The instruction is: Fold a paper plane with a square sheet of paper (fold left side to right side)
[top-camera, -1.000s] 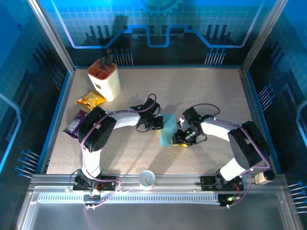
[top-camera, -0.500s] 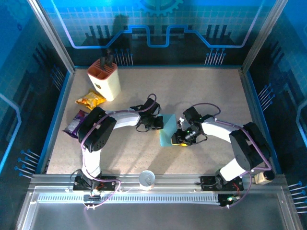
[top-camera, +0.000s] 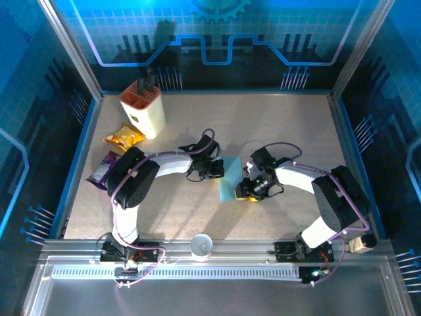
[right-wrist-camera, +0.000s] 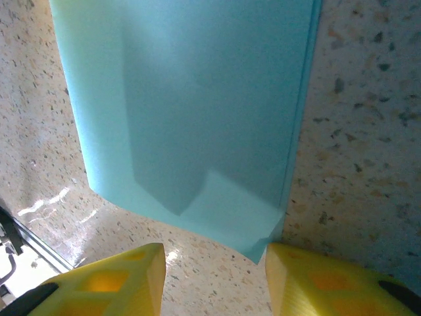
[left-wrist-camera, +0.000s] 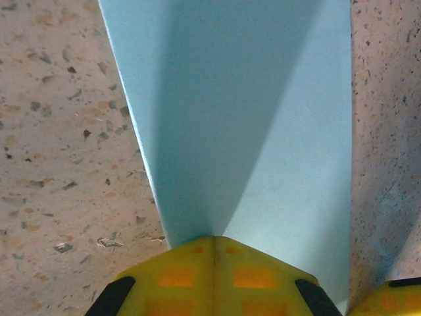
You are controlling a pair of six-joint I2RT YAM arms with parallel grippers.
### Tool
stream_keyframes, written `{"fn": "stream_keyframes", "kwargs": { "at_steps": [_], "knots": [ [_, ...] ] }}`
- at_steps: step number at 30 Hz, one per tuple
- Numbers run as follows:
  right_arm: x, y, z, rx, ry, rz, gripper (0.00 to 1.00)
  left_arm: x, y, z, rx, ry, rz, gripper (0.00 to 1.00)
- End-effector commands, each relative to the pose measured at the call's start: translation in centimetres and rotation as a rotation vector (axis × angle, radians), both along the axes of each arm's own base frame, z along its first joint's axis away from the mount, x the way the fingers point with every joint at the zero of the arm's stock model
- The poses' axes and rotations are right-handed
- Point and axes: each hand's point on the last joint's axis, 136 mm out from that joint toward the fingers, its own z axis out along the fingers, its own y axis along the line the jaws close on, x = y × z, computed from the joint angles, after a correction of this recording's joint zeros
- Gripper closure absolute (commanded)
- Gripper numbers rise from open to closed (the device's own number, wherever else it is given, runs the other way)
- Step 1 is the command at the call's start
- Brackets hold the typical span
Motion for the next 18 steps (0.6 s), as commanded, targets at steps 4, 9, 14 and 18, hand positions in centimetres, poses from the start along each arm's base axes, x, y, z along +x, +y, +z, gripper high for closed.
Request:
{"fn": "stream_keyframes", "kwargs": {
  "at_steps": [4, 9, 14, 18],
  "knots": [
    [-1.0, -1.0, -0.3, -0.022, 0.044, -0.028, 0.54, -2.0, 1.4, -1.5, 0.076, 0.043, -0.018, 1.0],
    [-1.0, -0.4, -0.7, 0.018, 0.062, -0.045, 0.55, -1.9, 1.3, -1.3, 0.072, 0.042, -0.02, 1.0],
    [-1.4, -1.3, -1.1, -0.005, 0.085, -0.087, 0.55, -1.9, 1.4, -1.3, 0.073, 0.042, -0.019, 1.0],
    [-1.4, -1.6, -0.9, 0.004, 0.086, -0.114, 0.55, -1.9, 1.4, -1.3, 0.073, 0.04, -0.02, 1.0]
  ]
}}
